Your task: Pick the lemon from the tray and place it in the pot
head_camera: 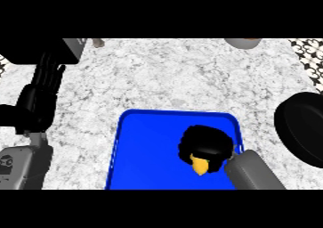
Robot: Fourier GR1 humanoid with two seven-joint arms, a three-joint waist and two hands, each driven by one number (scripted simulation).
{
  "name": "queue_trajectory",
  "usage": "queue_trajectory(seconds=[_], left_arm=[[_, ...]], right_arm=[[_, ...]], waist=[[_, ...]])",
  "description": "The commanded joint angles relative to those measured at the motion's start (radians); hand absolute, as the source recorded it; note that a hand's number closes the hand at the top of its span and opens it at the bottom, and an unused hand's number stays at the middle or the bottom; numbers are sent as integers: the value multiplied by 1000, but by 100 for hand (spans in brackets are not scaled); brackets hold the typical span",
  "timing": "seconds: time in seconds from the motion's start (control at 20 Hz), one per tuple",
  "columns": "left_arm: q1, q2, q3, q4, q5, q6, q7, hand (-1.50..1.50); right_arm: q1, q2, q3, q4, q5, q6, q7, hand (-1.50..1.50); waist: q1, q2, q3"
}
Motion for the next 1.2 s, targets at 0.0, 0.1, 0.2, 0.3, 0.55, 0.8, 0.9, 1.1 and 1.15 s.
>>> queue_trajectory(seconds=[0.0,0.1,0.2,0.3,0.55,0.8,0.9,1.1,1.15], left_arm=[[-18,8,8,-9,-1,12,26,0],[4,6,12,1,-10,18,4,0],[16,15,24,0,-8,18,0,0],[11,9,17,-2,-4,14,7,0],[8,20,23,-3,-1,11,22,0],[21,20,17,-3,9,-11,14,0],[-14,13,7,3,6,-6,28,0],[-8,10,-1,2,-14,4,22,0],[7,13,11,27,7,-26,-18,0]], right_arm=[[-44,74,-187,16,-21,-8,303,150],[-57,120,-280,40,-2,-51,505,150],[-50,124,-364,55,10,-96,649,150],[-96,154,-424,40,39,-159,804,150],[-199,157,-523,-12,196,-302,1202,150],[-348,157,-579,-65,425,-388,1585,150],[-390,157,-551,-71,570,-359,1727,150],[-434,157,-534,-144,714,-281,1953,150],[-459,158,-492,-166,735,-202,2016,150]], waist=[[-14,2,8],[-35,2,4],[-56,2,0],[-49,-2,0],[-26,-11,-1],[13,-6,0],[4,-3,1],[1,-1,6],[4,-1,5]])
